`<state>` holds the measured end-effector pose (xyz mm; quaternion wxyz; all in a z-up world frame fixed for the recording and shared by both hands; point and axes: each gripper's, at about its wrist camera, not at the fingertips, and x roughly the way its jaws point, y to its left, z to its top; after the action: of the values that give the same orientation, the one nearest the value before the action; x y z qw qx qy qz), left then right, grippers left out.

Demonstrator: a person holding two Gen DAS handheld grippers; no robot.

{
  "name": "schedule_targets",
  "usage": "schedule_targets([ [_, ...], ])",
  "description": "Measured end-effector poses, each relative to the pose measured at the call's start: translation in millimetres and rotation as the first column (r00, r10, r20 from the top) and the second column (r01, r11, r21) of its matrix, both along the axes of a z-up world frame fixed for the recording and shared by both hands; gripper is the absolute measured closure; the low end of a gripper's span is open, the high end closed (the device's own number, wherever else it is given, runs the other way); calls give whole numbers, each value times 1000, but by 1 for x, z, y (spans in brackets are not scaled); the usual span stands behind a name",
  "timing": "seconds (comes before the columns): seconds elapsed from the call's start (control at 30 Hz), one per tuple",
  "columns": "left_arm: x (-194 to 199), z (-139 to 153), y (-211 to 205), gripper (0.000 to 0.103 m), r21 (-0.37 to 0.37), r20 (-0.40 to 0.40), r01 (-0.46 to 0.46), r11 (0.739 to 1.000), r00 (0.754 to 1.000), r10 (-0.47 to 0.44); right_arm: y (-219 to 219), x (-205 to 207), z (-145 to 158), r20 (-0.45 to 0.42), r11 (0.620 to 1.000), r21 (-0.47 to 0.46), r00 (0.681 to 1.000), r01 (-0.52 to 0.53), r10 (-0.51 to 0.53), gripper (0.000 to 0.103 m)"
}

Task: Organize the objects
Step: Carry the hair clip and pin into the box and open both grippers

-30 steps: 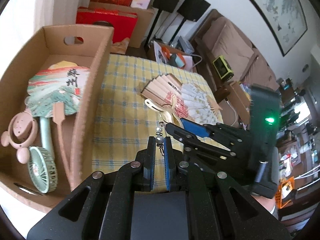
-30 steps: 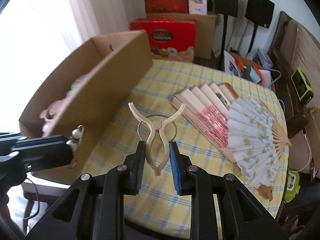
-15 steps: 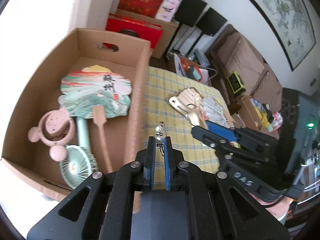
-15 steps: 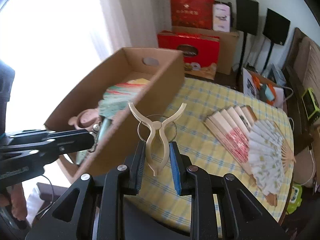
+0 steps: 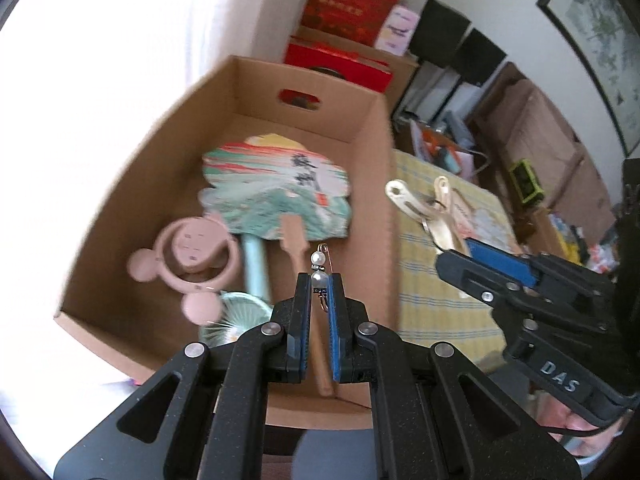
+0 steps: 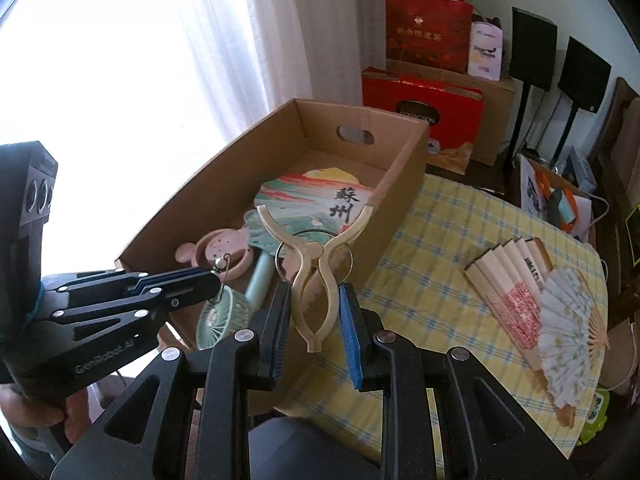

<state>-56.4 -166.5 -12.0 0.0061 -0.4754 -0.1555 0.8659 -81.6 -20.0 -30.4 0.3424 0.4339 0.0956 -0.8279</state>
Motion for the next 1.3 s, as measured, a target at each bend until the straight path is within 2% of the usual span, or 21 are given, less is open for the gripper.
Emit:
schedule_targets([
  [0.33, 1, -10, -17, 96, -31, -1, -35, 999, 999, 35, -26, 1, -7, 25, 1000, 5, 999, -23, 23, 80],
  [0.57, -1, -22, -25, 96, -25, 16, -42, 999, 999, 42, -40, -1, -25, 97, 999, 5, 995, -39, 38, 80],
  [0.73, -3, -30, -27, 95, 1, 38, -38, 999, 999, 38, -49, 2, -35, 109, 998, 17, 993, -58, 55, 79],
  [0.87, -4, -32, -30, 89, 21, 46, -43, 999, 998, 42, -51, 3, -39, 114, 998, 21, 992, -57, 54, 76],
  [1.1, -2, -29, -33, 85, 30, 35, -48, 998, 998, 47, -45, 4, -34, 107, 999, 5, 993, -44, 43, 75],
  [1.3, 1, -21, -24, 70, 28, 14, -37, 999, 999, 37, -34, 7, -22, 64, 1000, 3, 998, -29, 29, 70],
])
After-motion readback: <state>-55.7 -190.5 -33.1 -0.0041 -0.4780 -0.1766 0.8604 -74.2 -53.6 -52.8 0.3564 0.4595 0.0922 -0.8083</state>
